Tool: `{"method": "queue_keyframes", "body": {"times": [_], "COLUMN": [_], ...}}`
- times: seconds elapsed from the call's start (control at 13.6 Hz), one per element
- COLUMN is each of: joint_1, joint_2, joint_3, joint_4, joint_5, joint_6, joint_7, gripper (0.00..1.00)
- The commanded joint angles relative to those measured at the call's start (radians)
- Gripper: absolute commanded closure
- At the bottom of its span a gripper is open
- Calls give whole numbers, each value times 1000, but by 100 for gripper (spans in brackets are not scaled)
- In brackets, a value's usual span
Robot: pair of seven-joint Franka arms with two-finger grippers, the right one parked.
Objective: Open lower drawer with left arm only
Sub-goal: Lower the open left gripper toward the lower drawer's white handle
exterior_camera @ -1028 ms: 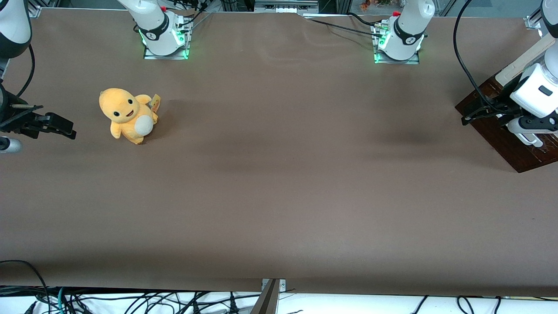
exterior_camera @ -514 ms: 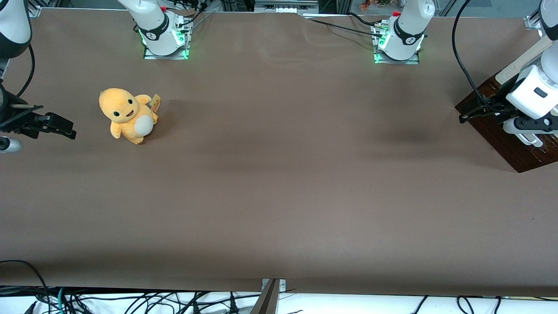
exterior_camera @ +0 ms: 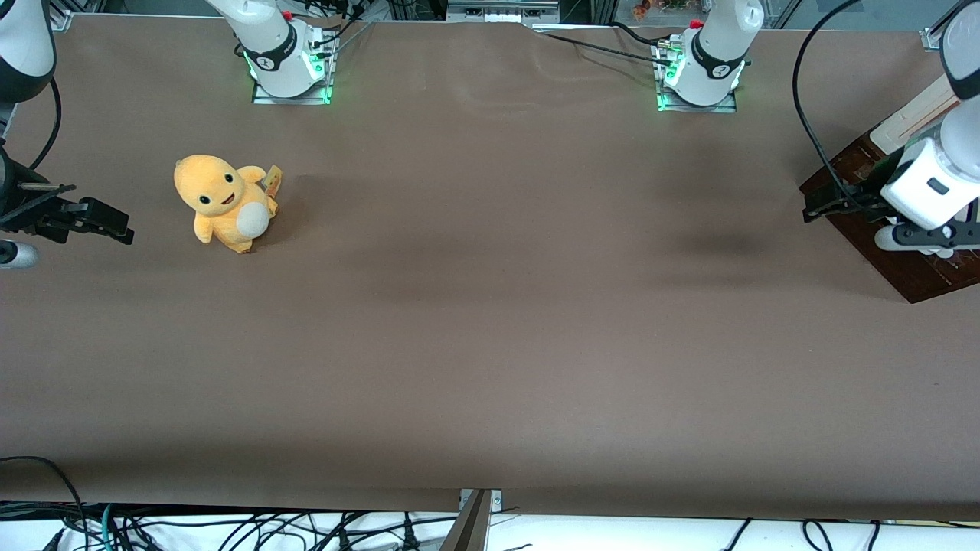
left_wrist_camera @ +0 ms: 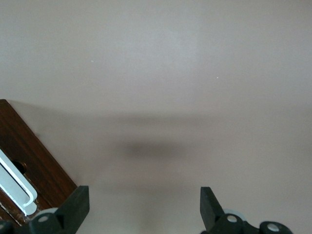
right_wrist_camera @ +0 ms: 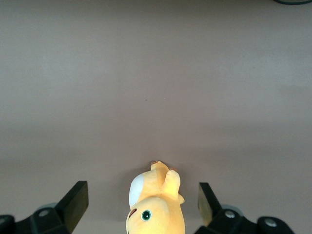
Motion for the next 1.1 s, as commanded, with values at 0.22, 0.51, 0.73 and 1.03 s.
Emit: {"method": "queue_keyframes", "body": {"times": [0.22,0.51,0.73,1.03], "joint_1": [14,13,14,10], "joint_2": [25,27,27,27], "joint_3": [-2,-3,0,-8], "joint_4": [47,47,47,45], "joint_5": [-11,-10,-2,165], "joint_6": [-29,-29,-47,-121], "joint_7": [41,35,9,-52], "gripper": [0,0,0,0]}}
